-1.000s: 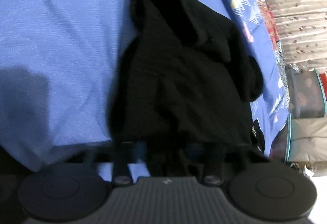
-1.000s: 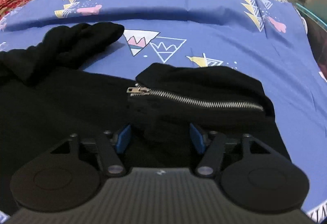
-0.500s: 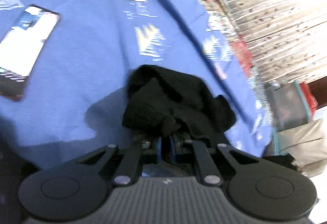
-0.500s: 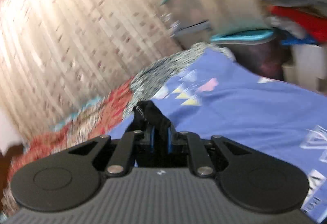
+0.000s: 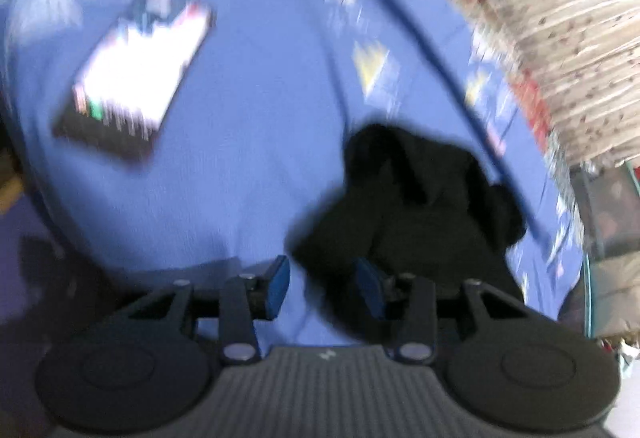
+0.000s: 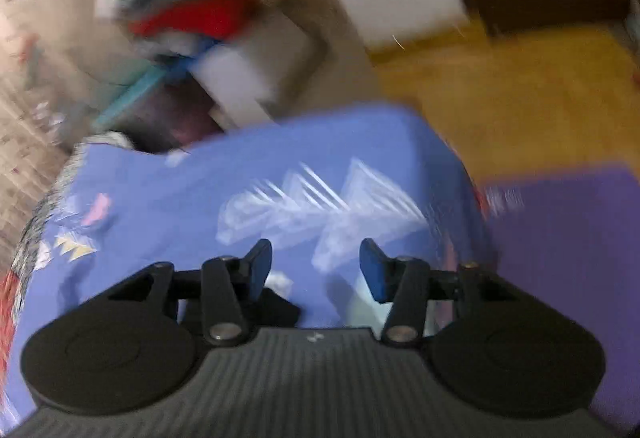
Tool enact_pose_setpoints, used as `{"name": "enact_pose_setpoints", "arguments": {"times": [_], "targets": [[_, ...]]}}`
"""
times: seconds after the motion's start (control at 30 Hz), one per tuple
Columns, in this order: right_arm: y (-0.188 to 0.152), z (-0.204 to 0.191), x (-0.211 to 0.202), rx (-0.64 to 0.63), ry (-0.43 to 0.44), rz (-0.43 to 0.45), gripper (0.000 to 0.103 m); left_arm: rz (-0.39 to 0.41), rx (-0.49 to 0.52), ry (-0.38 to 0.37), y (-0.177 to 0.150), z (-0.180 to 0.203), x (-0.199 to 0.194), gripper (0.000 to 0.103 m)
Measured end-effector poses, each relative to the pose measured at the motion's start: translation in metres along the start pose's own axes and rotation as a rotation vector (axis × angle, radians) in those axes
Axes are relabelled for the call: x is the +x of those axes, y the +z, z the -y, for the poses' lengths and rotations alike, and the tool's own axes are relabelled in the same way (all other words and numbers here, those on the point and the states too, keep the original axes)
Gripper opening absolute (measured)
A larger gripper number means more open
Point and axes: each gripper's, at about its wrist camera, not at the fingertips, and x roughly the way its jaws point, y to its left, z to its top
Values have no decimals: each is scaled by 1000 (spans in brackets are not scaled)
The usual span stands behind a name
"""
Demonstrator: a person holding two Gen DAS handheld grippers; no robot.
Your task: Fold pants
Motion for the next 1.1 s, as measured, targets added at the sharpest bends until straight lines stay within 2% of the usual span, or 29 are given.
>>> {"name": "enact_pose_setpoints", "arguments": {"times": [0.1, 0.17, 0.2, 0.3, 0.33, 0.37, 0.4, 0.47, 0.53, 0.6, 0.63, 0.67, 0.7, 0.77, 0.8, 0.83, 0.87, 0.9, 0.93, 1.03, 1.1], "targets": [[-5, -53, -19, -171, 184, 7, 52, 70, 61, -44, 21, 21, -15, 43], [-20, -98, -26, -291, 318, -39, 52, 91, 110, -68, 29, 42, -10, 55], [-30, -119, -27, -346, 379, -76, 52, 83, 129, -76, 32, 54, -1, 57], [-78, -181, -23, -485, 551, -230, 52, -7, 162, -146, 37, 86, 44, 64], [-99, -202, -20, -523, 605, -303, 52, -42, 163, -148, 39, 95, 64, 74], [-114, -220, -16, -542, 645, -361, 52, -67, 159, -133, 41, 101, 82, 89], [-135, -239, -10, -557, 688, -424, 52, -83, 152, -120, 42, 107, 104, 94], [-161, -266, -4, -580, 729, -497, 54, -122, 97, -107, 49, 107, 137, 97], [-191, -297, 9, -619, 733, -557, 55, -152, 7, -142, 51, 101, 160, 97], [-215, -327, 24, -655, 729, -595, 59, -165, -32, -145, 49, 97, 173, 85], [-225, -338, 21, -669, 718, -598, 63, -169, -17, -116, 48, 99, 177, 51], [-233, -345, 21, -681, 704, -592, 65, -179, 11, -105, 46, 101, 180, 11], [-239, -350, 24, -692, 687, -582, 67, -206, 19, -124, 46, 100, 182, 12], [-252, -366, 40, -694, 638, -594, 66, -198, 3, -141, 44, 94, 172, 10], [-254, -366, 47, -674, 628, -633, 58, -184, 15, -139, 45, 93, 164, 9], [-259, -368, 56, -634, 645, -703, 22, -163, 21, -141, 47, 91, 156, 9], [-258, -367, 56, -611, 663, -744, 5, -146, 17, -149, 51, 90, 148, 8], [-255, -369, 50, -617, 670, -729, 6, -126, 11, -162, 54, 87, 139, 7], [-248, -371, 34, -636, 707, -673, 6, -105, 6, -170, 57, 84, 128, 7], [-206, -349, -31, -592, 996, -559, 6, -58, -9, -176, 63, 74, 101, 7], [-184, -316, -72, -621, 1138, -477, 6, -39, -32, -177, 61, 63, 87, 7]]}}
